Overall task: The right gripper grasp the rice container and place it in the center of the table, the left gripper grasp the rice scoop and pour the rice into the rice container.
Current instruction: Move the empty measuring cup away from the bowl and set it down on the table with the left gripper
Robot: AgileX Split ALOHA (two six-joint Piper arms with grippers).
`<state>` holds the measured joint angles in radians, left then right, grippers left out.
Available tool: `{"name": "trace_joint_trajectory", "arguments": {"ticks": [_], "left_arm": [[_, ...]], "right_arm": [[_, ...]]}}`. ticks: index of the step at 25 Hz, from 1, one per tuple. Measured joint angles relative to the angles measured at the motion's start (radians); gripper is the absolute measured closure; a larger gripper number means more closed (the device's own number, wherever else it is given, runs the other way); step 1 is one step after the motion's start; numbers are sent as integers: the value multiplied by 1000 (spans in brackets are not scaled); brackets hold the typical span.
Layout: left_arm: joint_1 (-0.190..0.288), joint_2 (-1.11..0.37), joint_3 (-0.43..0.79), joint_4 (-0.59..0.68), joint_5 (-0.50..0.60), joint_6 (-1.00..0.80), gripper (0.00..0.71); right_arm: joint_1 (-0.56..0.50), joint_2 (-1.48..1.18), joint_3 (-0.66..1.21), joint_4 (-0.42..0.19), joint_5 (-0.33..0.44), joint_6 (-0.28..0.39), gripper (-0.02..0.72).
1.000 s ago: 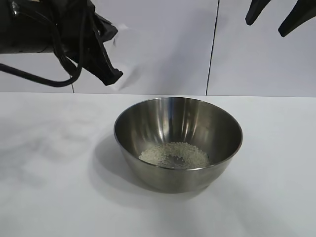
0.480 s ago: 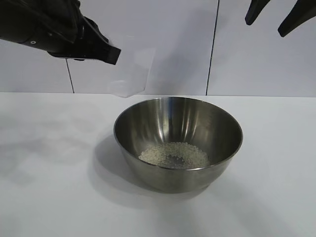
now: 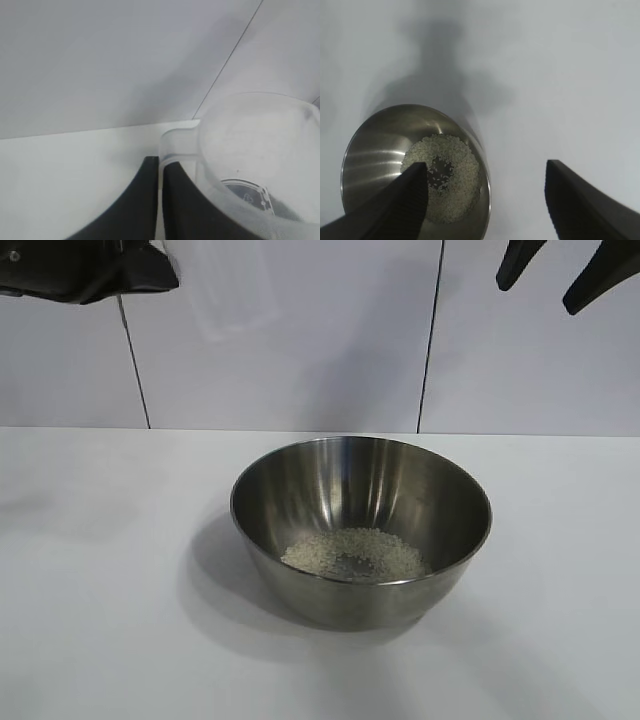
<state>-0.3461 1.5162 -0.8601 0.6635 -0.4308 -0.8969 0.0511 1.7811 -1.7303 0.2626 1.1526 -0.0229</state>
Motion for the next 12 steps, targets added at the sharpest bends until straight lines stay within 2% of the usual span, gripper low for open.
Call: {"name": "trace_joint_trajectory", "arguments": {"ticks": [2,5,9,12], "left_arm": [[49,0,18,85,-82,-71,701],[118,0,99,114,-229,-18,701],[188,0,247,8,-442,230,701],[211,0,355,-116,-553,399,701]], "right_arm": [[0,0,0,0,1,0,240],[0,0,0,0,2,0,240],[0,0,0,3,2,-1,240],[0,0,0,7,1,-1,240]]}}
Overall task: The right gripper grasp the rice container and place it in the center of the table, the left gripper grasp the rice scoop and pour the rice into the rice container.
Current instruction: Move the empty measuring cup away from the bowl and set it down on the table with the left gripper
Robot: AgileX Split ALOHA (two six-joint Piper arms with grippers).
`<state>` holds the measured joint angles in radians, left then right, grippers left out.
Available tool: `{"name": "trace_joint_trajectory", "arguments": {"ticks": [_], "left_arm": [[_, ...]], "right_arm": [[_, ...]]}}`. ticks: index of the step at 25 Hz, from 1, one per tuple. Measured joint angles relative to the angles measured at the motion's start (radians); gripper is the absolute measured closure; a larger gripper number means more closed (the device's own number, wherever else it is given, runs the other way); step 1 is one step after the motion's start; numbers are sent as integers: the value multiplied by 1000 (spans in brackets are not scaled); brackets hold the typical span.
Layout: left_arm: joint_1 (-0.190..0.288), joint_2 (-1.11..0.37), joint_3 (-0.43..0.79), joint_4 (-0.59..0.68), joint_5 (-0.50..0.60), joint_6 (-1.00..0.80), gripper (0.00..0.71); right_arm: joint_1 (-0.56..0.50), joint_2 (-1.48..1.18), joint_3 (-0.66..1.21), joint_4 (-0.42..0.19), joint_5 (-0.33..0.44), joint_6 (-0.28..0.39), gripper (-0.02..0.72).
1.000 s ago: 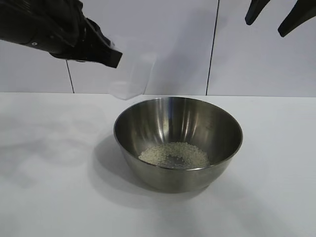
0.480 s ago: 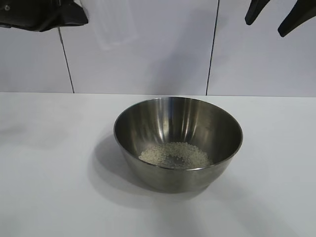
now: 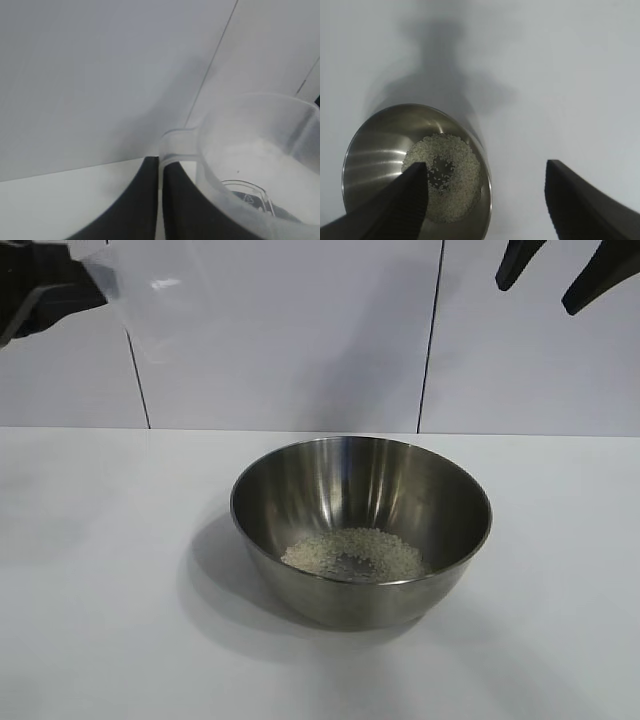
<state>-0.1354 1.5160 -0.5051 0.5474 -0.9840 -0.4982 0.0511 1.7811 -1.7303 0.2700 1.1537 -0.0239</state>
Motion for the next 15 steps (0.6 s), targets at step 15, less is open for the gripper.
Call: {"name": "trace_joint_trajectory", "arguments": {"ticks": [15], "left_arm": [[9,302,61,-103,-146,359,701]], "right_arm": [[0,0,0,42,-1,0,240]]}}
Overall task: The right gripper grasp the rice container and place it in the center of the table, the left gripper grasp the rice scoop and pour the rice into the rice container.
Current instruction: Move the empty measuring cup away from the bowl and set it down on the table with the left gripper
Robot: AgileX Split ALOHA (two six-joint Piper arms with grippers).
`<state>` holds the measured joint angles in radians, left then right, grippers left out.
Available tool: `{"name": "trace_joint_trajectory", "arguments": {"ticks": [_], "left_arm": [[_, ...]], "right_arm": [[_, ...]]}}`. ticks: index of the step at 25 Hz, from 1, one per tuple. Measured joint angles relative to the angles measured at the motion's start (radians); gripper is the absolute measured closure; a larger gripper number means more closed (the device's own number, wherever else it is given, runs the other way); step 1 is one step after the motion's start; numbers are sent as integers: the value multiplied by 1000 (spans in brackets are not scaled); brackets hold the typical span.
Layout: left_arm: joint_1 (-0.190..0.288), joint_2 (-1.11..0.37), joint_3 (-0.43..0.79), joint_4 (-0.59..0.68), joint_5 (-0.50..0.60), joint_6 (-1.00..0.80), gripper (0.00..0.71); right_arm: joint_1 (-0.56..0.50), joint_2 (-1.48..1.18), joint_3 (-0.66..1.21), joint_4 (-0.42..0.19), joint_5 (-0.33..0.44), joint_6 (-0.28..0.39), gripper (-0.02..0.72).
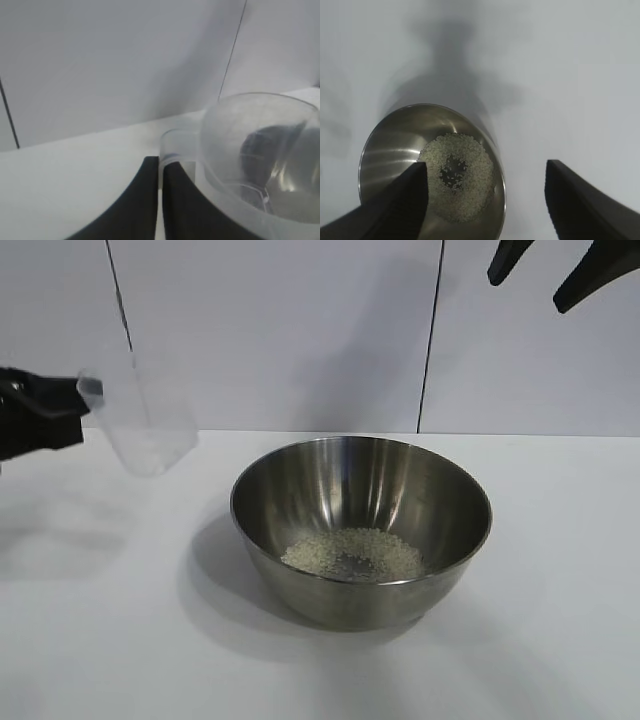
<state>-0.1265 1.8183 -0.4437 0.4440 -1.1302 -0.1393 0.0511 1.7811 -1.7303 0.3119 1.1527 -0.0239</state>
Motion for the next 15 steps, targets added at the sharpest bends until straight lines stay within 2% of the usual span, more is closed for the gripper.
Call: {"name": "trace_joint_trajectory", "arguments": {"ticks": [9,15], "left_arm": [[0,115,-1,-94,-3,200,701],[0,167,-2,-156,-6,233,701]], "right_arm": [[0,0,0,2,0,-3,240],[0,0,0,3,-1,-3,240]]}}
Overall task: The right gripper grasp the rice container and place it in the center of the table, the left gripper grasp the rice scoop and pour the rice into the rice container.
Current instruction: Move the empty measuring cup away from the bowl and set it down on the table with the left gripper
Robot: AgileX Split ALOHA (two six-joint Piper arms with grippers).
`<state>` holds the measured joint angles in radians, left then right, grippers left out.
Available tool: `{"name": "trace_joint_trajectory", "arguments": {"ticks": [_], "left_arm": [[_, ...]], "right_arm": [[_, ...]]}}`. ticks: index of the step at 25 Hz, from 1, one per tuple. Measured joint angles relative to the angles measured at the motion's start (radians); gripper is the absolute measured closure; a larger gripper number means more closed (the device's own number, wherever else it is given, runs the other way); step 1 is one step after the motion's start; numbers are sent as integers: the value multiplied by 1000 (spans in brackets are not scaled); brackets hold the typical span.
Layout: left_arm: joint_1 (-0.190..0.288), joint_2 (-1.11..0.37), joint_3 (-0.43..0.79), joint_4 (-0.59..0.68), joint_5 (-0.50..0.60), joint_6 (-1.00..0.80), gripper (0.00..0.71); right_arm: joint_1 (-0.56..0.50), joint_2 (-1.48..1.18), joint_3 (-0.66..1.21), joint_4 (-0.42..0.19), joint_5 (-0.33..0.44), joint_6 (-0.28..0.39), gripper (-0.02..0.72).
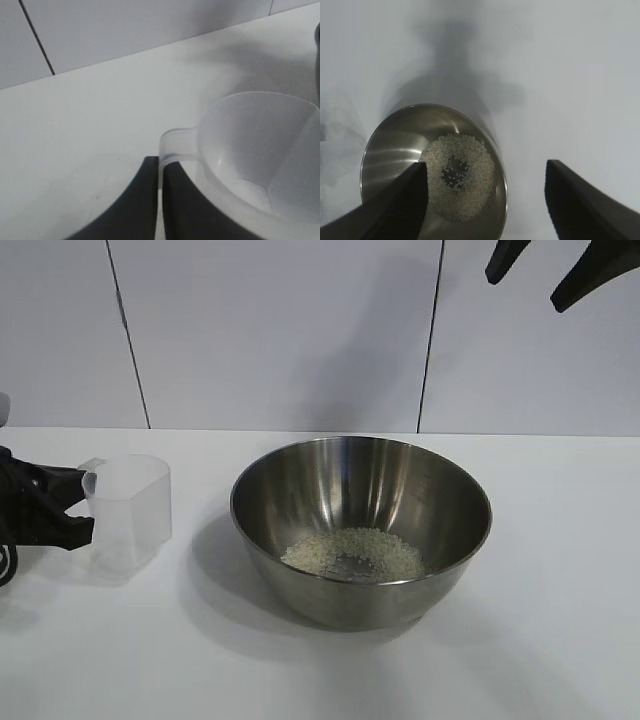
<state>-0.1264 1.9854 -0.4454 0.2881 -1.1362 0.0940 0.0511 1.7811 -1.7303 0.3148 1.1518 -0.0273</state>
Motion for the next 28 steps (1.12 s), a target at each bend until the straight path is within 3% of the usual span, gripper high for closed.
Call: {"name": "trace_joint_trajectory", "arguments": {"ticks": [14,17,22,28], "left_arm": [[0,54,-23,-67,-8,0,691],[0,54,-23,-67,-9,3,625],[0,54,-23,-68,-11,14,406],[0,54,1,-128,-14,59,339]], "right_arm": [[0,0,0,3,-14,0,240],[0,0,0,3,-15,0,240],[0,0,0,3,-15,0,240],[0,0,0,3,-15,0,240]]}}
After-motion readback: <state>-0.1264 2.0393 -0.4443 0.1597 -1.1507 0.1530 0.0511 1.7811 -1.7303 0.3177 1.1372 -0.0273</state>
